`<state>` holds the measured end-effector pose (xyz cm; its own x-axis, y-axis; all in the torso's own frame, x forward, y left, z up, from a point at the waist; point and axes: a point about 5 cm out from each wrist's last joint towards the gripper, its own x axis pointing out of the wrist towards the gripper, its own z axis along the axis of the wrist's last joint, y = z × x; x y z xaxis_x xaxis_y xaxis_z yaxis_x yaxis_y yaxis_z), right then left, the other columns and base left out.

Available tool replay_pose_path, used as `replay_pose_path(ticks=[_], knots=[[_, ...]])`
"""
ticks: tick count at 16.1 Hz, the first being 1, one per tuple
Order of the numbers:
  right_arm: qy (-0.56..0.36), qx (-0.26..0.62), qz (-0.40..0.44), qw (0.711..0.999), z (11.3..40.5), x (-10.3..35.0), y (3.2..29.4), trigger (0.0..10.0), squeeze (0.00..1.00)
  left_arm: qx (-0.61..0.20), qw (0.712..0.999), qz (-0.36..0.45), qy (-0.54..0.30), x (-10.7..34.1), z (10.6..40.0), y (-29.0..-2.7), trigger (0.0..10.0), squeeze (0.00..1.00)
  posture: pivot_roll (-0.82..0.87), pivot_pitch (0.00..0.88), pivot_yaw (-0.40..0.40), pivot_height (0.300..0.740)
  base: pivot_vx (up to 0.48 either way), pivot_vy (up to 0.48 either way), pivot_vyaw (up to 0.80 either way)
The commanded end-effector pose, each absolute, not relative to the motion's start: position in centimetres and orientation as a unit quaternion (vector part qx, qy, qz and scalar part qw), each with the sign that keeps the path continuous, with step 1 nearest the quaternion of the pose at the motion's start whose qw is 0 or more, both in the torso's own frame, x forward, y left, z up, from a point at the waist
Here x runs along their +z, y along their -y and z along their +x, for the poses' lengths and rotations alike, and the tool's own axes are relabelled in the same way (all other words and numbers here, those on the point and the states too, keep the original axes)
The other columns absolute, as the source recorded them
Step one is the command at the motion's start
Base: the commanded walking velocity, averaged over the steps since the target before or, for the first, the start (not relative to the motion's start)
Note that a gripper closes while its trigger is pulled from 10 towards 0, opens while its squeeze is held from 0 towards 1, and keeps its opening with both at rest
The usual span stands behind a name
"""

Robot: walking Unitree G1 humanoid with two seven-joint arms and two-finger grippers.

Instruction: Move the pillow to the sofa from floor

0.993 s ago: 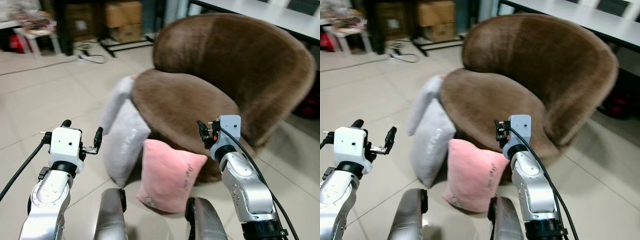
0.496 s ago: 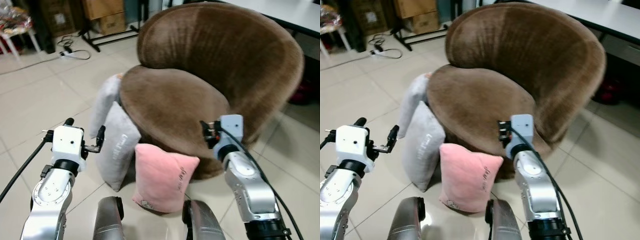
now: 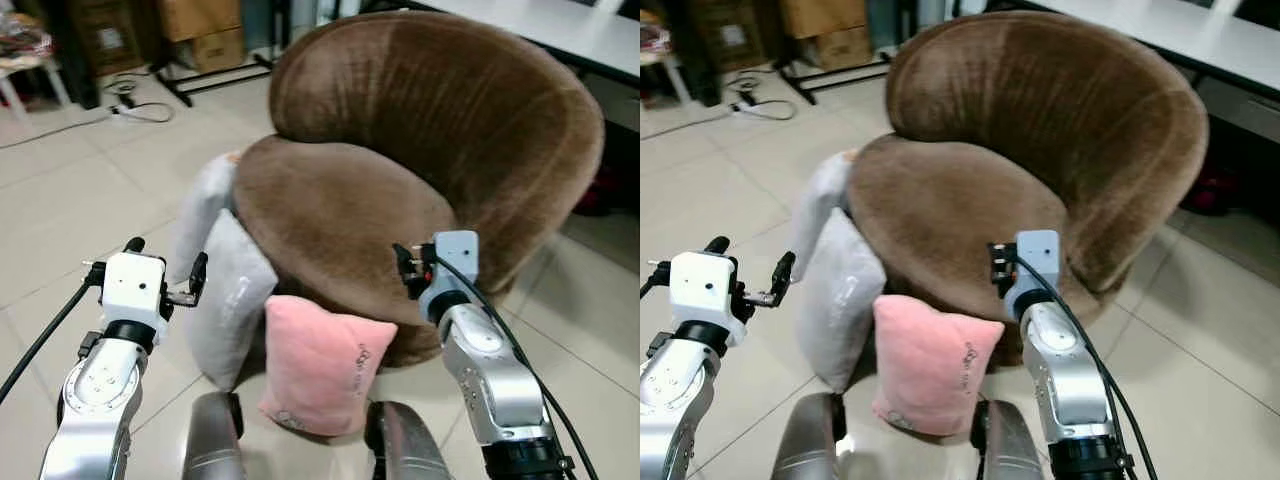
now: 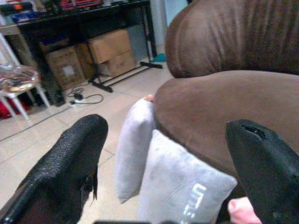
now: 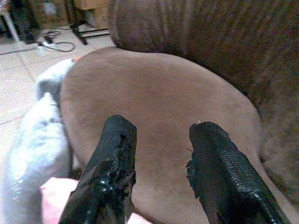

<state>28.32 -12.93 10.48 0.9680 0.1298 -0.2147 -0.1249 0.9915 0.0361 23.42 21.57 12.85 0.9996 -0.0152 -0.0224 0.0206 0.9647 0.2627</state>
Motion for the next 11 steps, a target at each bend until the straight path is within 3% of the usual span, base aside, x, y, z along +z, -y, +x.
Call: replay_pose_path(ticks=[1,2,3,6,11], knots=[[-0.108,0.060,0.016,0.992,28.29,10.56,13.44,10.0,0.00,-0.011,0.991,0.134,-0.009,12.90,23.37,-21.35,10.0,0.00,-0.01,0.000,-0.078,0.575,0.000,0.000,0.00],[-0.093,0.070,0.042,0.992,28.21,10.96,13.26,10.0,0.36,-0.010,0.991,0.134,-0.010,12.87,23.37,-21.33,10.0,0.00,-0.01,0.000,-0.078,0.575,0.000,0.000,0.00],[-0.088,0.079,0.054,0.991,28.17,11.12,13.09,10.0,1.00,-0.010,0.991,0.134,-0.010,12.87,23.33,-21.30,10.0,0.00,-0.01,0.000,-0.079,0.575,0.000,0.000,0.00],[-0.089,0.088,0.048,0.991,28.17,11.10,12.96,10.0,1.00,-0.010,0.991,0.133,-0.011,12.84,23.31,-21.30,10.0,0.00,-0.01,0.000,-0.079,0.575,0.000,0.000,0.00],[-0.094,0.098,0.025,0.990,28.08,10.93,12.81,10.0,1.00,-0.019,0.991,0.130,-0.007,12.93,23.35,-21.18,10.0,0.00,-0.01,0.000,-0.079,0.575,0.000,0.000,0.74]])
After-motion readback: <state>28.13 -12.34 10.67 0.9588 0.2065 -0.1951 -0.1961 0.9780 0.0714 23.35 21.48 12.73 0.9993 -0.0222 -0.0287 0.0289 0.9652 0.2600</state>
